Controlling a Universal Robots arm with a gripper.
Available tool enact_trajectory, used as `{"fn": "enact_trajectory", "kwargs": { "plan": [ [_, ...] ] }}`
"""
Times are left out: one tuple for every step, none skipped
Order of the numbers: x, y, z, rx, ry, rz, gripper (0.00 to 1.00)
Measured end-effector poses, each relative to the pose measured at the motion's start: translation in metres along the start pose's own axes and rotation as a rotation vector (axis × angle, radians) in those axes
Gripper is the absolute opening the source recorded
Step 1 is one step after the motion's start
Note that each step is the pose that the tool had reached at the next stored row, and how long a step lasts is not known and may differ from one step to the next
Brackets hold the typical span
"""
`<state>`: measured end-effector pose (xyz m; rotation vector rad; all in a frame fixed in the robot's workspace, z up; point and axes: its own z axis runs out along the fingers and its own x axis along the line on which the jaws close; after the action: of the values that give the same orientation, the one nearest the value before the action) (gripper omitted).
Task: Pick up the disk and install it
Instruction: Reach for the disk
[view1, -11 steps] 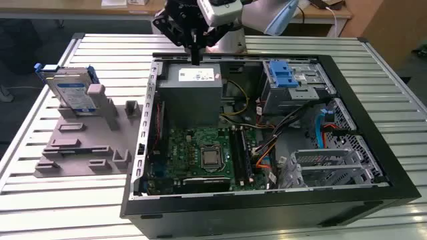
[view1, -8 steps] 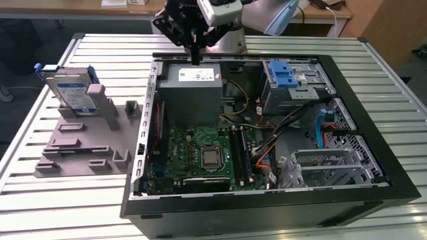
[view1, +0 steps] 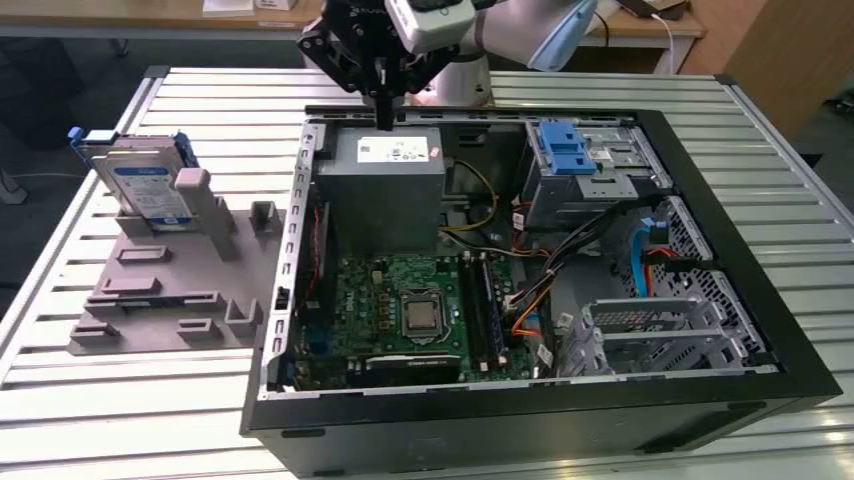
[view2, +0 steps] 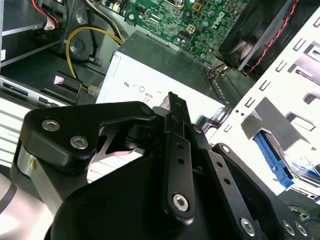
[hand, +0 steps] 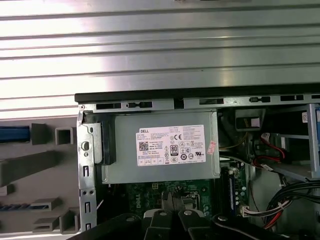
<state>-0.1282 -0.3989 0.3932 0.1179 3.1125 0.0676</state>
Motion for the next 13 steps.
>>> {"fn": "enact_trajectory", "kwargs": {
  "plan": [
    [0.0007, -0.0001, 0.0001, 0.0, 0.0, 0.0, 0.11],
    [0.0014, -0.0001, 0.0001, 0.0, 0.0, 0.0, 0.11],
    [0.0019, -0.0002, 0.0, 0.0001, 0.0, 0.0, 0.11],
    [0.0023, -0.0002, 0.0001, 0.0, 0.0, 0.0, 0.11],
    [0.0028, -0.0002, 0.0002, -0.0001, 0.0, 0.0, 0.11],
    [0.0032, -0.0003, 0.0002, 0.0, 0.0, 0.0, 0.11],
    [0.0037, -0.0003, 0.0003, 0.0, 0.0, 0.0, 0.11],
    [0.004, -0.0003, 0.0004, 0.0, 0.0, 0.0, 0.11],
    [0.0043, -0.0004, 0.0004, 0.0, 0.0, 0.0, 0.11],
    [0.0046, -0.0004, 0.0004, 0.0, 0.0001, 0.0, 0.11],
    [0.0048, -0.0004, 0.0005, 0.0, 0.0, 0.0, 0.11],
    [0.0051, -0.0004, 0.0006, 0.0, 0.0, 0.0, 0.11],
    [0.0054, -0.0005, 0.0006, 0.0, 0.0, 0.0, 0.11]
  ]
}}
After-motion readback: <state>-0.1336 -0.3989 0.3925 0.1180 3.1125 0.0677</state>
